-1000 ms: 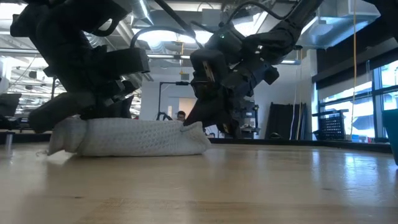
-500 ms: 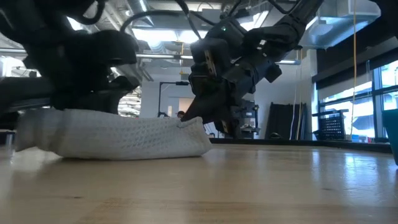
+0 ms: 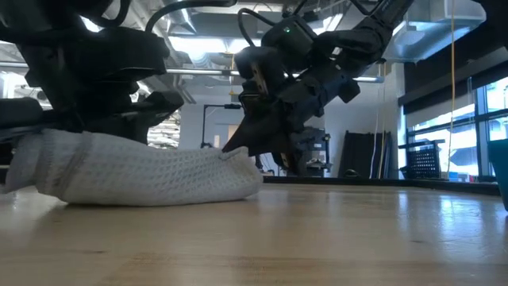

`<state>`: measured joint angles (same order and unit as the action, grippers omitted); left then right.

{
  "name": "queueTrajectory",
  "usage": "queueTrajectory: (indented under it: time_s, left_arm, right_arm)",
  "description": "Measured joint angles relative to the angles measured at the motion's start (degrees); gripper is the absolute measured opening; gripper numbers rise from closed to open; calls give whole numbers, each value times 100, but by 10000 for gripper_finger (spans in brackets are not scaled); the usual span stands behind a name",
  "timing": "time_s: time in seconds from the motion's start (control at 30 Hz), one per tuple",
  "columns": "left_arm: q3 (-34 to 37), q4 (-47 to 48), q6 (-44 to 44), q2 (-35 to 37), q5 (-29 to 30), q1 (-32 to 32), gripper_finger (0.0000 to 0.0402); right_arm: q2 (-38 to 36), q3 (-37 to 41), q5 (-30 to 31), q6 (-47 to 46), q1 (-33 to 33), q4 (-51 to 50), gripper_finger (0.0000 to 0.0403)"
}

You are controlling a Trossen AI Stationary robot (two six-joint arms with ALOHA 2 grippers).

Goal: Roll microfiber towels into tight, uniform cylinder then place into a basket
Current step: Roll the gray microfiber cloth

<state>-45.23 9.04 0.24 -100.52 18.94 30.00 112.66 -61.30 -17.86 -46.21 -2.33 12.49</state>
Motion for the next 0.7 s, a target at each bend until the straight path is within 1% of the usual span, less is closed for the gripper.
queueTrajectory:
  time_s: [0.17, 0.3, 0.43, 0.57, 0.7]
  left_arm:
    - [0, -7, 69, -2, 2, -11, 0]
    - [0, -4, 182, -4, -28, -20, 0]
    - [0, -1, 134, -4, -86, -26, 0]
    - [-11, -13, -157, 1, -290, 35, 0]
    - [-15, 24, -901, 3, -308, 61, 0]
  right_arm:
    - [4, 0, 216, 79, -68, 65, 17]
    - [7, 8, 258, 82, -89, 274, 17]
    - [7, 9, -192, 82, -56, 364, 17]
    - [7, 7, -288, -47, 187, 172, 17]
    - [7, 7, -296, -315, 517, 18, 17]
